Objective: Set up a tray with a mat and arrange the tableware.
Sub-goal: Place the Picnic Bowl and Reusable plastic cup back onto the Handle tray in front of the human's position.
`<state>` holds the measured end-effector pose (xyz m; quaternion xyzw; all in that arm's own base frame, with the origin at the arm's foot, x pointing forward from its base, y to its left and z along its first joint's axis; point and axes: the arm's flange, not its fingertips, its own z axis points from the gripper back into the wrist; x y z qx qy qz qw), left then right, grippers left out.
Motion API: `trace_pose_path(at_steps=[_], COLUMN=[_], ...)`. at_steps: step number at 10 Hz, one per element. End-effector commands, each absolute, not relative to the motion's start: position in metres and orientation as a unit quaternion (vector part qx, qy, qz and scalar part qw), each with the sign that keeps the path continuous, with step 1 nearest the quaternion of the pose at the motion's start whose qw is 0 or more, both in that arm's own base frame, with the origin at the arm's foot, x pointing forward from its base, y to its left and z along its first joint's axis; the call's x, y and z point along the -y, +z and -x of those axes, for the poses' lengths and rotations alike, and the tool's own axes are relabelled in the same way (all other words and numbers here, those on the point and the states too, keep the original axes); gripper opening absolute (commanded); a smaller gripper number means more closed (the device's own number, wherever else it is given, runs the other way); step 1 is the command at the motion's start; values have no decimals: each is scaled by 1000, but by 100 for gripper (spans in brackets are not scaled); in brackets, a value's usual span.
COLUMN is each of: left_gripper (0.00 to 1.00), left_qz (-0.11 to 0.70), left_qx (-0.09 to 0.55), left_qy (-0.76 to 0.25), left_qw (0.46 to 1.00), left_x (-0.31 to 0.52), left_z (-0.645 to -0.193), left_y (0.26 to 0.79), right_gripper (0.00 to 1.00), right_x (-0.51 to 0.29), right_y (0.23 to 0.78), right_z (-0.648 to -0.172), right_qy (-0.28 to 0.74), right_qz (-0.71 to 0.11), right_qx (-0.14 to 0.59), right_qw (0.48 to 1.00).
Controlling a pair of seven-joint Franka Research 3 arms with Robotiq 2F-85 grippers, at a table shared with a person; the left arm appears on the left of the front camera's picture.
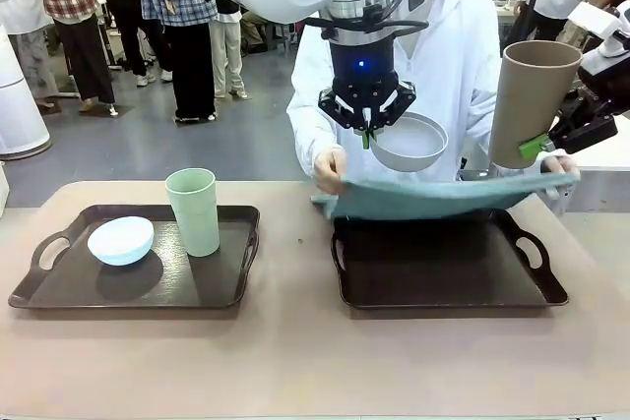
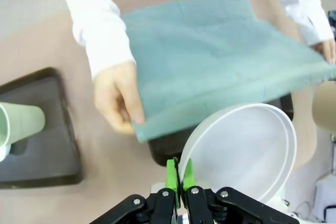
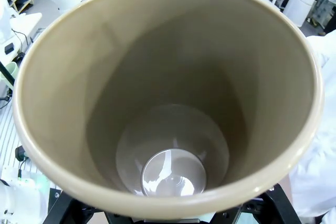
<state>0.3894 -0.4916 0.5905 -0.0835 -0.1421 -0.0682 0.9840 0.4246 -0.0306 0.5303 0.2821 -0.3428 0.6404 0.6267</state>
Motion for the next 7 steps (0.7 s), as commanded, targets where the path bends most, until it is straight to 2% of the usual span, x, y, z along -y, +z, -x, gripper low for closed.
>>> trace_pose_path(at_steps=[1,7], left_gripper=[1,1], left_qz=[81,81], left_qx=[146,146], left_qy=[-72,-72], left_qw=[983,983], left_x=[491,491], left_z=[-390,-390], left_y=[592,592], right_gripper=[0,0], right_x=[30,30], right_y=[529,529], right_z=[-425,-425], right_qy=[642,642], right_qz=[-280,-280], right_qx=[339,339], right_qw=[628,628])
